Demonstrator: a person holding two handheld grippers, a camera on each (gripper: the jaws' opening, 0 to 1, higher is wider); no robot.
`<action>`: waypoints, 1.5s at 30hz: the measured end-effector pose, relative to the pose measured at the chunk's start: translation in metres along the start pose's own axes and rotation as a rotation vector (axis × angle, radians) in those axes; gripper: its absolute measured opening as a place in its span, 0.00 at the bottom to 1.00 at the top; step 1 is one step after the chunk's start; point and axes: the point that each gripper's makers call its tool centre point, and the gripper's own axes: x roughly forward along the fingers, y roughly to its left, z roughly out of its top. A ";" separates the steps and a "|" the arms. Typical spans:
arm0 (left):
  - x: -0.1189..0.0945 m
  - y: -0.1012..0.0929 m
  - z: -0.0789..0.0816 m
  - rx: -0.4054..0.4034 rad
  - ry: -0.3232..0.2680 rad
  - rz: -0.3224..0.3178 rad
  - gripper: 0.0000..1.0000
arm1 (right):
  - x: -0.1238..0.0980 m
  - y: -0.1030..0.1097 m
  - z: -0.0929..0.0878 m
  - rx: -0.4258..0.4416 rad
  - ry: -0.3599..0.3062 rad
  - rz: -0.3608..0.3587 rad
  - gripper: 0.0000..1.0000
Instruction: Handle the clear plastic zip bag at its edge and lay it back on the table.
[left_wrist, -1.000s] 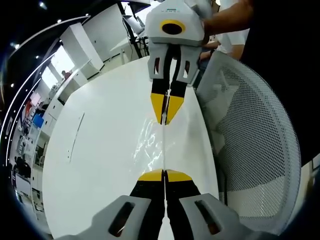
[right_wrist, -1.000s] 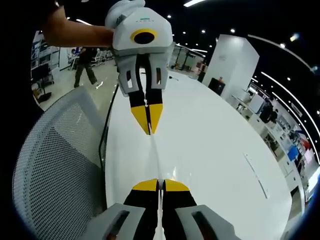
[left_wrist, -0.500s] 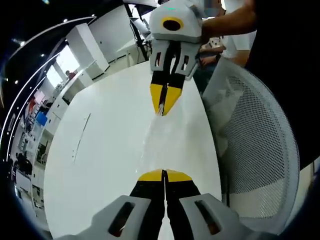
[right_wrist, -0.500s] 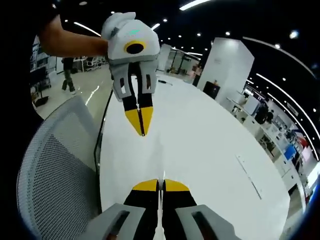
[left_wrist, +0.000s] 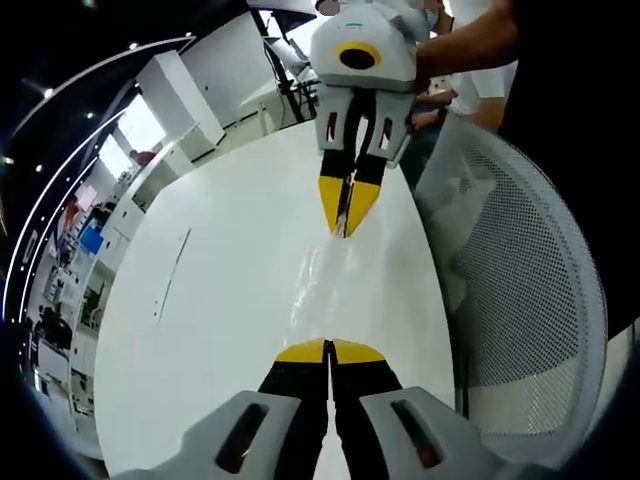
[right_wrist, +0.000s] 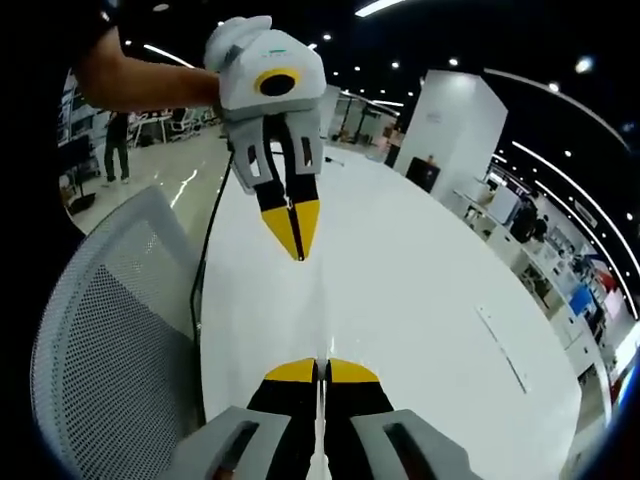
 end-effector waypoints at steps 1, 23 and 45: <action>0.000 0.001 0.000 -0.003 0.000 0.001 0.00 | -0.001 0.000 0.000 0.001 -0.001 0.000 0.00; 0.003 0.001 0.011 0.017 -0.037 -0.002 0.13 | 0.001 0.007 0.000 0.006 0.003 0.012 0.00; 0.021 -0.008 0.025 0.044 -0.047 -0.065 0.12 | 0.003 0.011 0.004 -0.019 0.009 0.033 0.00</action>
